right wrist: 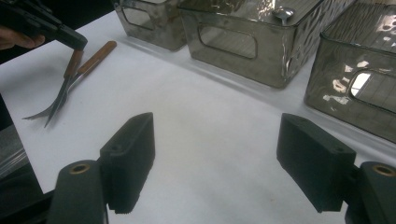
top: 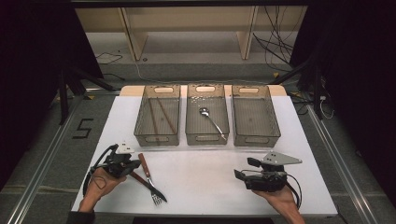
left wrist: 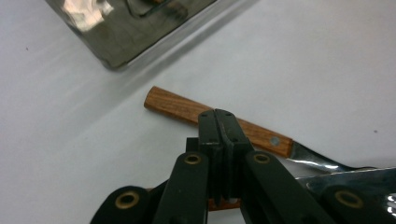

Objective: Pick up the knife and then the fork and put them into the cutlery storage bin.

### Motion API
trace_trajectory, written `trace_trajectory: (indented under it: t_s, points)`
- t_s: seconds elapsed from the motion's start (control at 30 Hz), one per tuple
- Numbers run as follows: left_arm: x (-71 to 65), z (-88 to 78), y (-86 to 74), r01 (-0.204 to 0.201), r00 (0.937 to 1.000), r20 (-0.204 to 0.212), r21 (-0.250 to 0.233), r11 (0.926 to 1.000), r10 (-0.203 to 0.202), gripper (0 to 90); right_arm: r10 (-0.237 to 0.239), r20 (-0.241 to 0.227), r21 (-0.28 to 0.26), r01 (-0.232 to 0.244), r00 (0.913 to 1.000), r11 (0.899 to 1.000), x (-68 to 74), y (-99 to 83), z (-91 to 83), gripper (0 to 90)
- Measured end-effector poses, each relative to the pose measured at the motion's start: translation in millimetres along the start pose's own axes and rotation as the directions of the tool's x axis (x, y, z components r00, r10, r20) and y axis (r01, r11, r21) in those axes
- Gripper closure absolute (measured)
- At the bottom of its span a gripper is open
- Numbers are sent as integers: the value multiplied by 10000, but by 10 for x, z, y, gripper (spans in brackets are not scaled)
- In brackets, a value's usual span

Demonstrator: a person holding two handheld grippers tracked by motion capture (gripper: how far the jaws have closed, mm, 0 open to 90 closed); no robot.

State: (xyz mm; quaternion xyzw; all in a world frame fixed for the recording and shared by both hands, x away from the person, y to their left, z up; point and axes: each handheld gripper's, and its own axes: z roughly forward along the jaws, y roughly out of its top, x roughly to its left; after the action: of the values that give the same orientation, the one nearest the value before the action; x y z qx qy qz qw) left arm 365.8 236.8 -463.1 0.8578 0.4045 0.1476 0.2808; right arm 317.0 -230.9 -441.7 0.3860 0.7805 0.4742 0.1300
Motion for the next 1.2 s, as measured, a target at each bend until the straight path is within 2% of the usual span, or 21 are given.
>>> trace_trajectory:
  t_s: [0.03,0.07,0.1,0.13,0.37,0.4,0.5,0.67,0.87,1.1,1.2]
  points:
    - [0,0,0,0,10000,0,0,10000,0,888,0,0,0,0,10000,10000,0,0,0,287]
    - [16,37,-15,-74,9998,-201,262,9996,79,888,-9,-2,9,9,10000,10000,3,0,0,287]
    - [16,37,-15,-74,9998,-201,262,9996,79,888,-9,-2,9,9,10000,10000,3,0,0,287]
    - [44,78,-39,-5,9995,-312,457,9990,20,888,-8,-6,15,8,10000,10000,3,0,-1,287]
    - [77,114,-72,24,9982,-595,1041,9946,38,888,-1,-5,23,1,10000,10000,11,1,-4,287]
    - [80,116,-79,67,9983,-584,987,9951,-9,888,1,-13,20,-1,10000,10000,12,1,-5,286]
    - [74,83,-89,96,9979,-649,1307,9914,-11,888,-19,-12,37,19,10000,10000,14,0,-8,287]
    - [74,35,-130,250,9981,-594,1565,9874,-159,888,-24,-6,36,24,10000,10000,16,-2,-15,286]
    - [11,-43,-193,195,9981,-617,2012,9794,-72,887,-42,7,21,42,10000,10000,19,-4,-24,287]
    - [-108,-123,-252,16,9976,-671,2575,9663,163,887,-67,2,20,67,10000,10000,19,-7,-24,287]
    - [-125,-127,-262,37,9975,-688,2568,9665,144,887,-59,0,20,59,10000,10000,18,-7,-23,287]
